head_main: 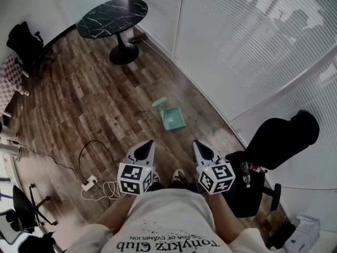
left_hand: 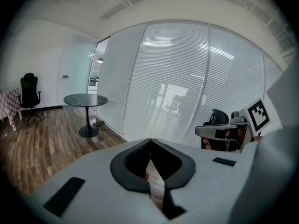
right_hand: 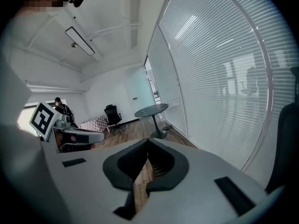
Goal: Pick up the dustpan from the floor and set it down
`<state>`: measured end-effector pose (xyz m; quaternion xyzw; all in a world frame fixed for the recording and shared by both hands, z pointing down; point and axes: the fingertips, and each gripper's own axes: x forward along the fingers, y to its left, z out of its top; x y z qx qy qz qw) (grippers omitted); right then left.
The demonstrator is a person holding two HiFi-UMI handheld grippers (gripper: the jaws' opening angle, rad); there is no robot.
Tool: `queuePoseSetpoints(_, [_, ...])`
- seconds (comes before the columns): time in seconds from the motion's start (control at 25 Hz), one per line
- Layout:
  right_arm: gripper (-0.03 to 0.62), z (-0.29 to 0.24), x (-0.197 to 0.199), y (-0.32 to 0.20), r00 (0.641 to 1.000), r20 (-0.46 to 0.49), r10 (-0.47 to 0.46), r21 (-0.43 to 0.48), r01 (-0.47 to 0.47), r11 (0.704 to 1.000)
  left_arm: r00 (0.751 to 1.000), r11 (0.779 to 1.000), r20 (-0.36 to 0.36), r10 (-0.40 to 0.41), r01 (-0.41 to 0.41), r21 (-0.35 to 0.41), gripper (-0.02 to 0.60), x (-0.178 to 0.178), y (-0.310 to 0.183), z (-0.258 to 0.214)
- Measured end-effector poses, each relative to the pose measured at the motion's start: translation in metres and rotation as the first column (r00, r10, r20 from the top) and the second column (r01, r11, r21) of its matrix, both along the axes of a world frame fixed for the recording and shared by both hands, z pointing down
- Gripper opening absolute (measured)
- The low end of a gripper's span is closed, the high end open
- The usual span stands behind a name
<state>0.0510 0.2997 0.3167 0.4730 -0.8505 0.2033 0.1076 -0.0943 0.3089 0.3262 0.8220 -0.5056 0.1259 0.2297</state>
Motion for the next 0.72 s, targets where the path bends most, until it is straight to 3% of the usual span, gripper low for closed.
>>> queuePoseSetpoints(0.16, [0.023,-0.002,-0.006,0.002,0.999,-0.036,0.026,0.009,-0.026,1.000,0.999,1.000,-0.043,0.001,0.000,0.022,0.021,-0.013,-0.003,-0.008])
queuePoseSetpoints(0.36, [0.023,-0.005,-0.007,0.001,0.997,-0.050,0.055,0.027,-0.054,0.998,0.999,0.999,-0.035,0.018,-0.017,0.038,0.021,-0.027,-0.004,-0.010])
queuePoseSetpoints(0.72, [0.023,0.010,0.008,-0.031,0.999,-0.024,0.044,0.003,-0.044,0.999,1.000,0.999,-0.017,0.020,-0.019,0.035,0.021,-0.007,-0.034,-0.001])
